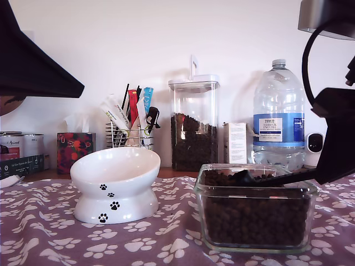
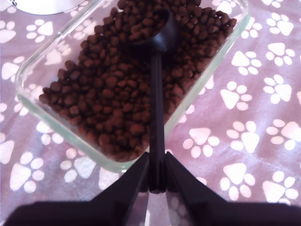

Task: Measure one spoon of cat food and pour it into the food bowl

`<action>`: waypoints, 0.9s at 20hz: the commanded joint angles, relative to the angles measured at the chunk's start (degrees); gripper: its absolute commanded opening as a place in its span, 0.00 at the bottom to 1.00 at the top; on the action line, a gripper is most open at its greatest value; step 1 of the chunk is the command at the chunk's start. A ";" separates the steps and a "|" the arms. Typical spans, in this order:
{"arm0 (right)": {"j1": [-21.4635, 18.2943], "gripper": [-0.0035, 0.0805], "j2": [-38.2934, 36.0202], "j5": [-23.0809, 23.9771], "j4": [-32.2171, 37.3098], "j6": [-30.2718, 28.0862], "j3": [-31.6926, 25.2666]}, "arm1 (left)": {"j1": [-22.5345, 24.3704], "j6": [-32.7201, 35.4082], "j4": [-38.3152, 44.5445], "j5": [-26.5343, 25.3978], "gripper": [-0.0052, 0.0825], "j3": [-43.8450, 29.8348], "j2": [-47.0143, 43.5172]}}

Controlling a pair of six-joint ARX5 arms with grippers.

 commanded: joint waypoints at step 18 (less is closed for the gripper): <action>-2.99 0.03 -0.24 -5.01 -4.55 -0.37 6.05 | -2.54 0.17 3.39 3.02 0.04 -0.11 4.98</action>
